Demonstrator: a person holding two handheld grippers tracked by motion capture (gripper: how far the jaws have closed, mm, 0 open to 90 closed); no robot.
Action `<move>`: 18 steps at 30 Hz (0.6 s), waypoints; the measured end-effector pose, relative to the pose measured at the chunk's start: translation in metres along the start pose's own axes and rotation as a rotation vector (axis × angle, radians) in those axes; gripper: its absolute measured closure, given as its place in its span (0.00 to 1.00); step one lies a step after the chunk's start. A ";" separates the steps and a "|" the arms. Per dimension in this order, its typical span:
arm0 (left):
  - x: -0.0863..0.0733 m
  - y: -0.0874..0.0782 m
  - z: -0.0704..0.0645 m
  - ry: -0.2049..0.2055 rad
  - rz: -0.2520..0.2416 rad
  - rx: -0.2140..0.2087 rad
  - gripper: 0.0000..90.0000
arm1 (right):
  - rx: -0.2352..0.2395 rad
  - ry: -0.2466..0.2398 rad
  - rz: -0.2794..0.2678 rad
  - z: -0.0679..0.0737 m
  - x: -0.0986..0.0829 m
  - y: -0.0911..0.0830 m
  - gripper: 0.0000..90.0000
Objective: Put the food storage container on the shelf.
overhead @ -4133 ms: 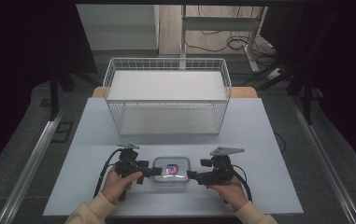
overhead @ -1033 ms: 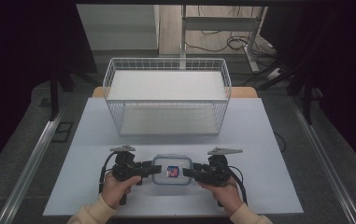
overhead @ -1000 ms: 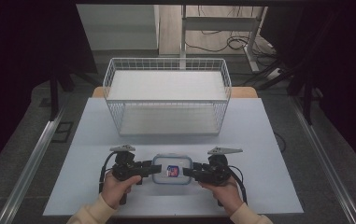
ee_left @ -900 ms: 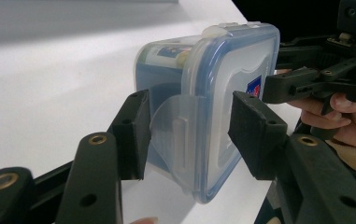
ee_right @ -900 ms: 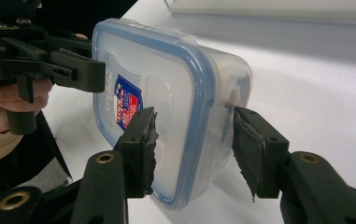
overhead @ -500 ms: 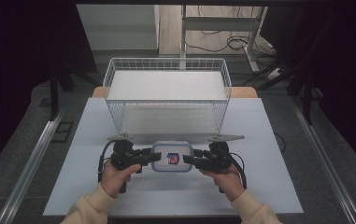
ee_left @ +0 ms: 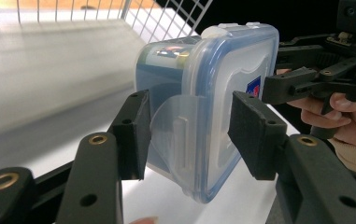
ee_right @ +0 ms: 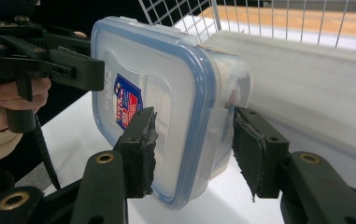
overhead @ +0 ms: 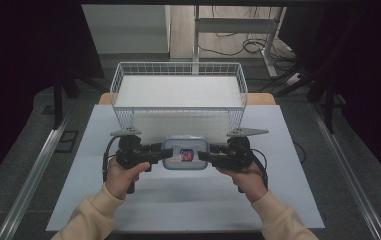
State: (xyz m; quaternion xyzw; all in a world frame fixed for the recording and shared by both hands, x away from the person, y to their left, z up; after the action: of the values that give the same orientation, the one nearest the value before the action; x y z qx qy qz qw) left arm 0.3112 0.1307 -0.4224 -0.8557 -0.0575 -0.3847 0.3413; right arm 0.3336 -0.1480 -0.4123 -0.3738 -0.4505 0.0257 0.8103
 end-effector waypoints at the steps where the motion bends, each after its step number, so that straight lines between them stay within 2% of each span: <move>1: 0.004 -0.002 -0.001 0.003 -0.004 0.001 0.55 | 0.000 -0.002 -0.003 0.000 0.002 -0.001 0.56; 9: 0.028 -0.012 -0.005 0.036 -0.017 0.019 0.55 | -0.005 -0.029 -0.027 0.000 0.027 -0.011 0.56; 18: 0.061 -0.023 -0.002 0.053 -0.048 0.024 0.55 | -0.016 -0.060 -0.044 -0.004 0.062 -0.020 0.56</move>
State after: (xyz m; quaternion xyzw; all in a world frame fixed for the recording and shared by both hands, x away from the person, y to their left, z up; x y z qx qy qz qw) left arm 0.3440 0.1368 -0.3664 -0.8394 -0.0734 -0.4146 0.3438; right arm 0.3670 -0.1415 -0.3570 -0.3694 -0.4828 0.0155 0.7939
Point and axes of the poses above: each handheld gripper's, and its own axes: y roughly forward along the jaws, x roughly out of its top, z roughly to its left, the point moved 2 cm from there along y, roughly forward along the jaws, and after that the axes turned 10 degrees about z, right-handed, at the moved point
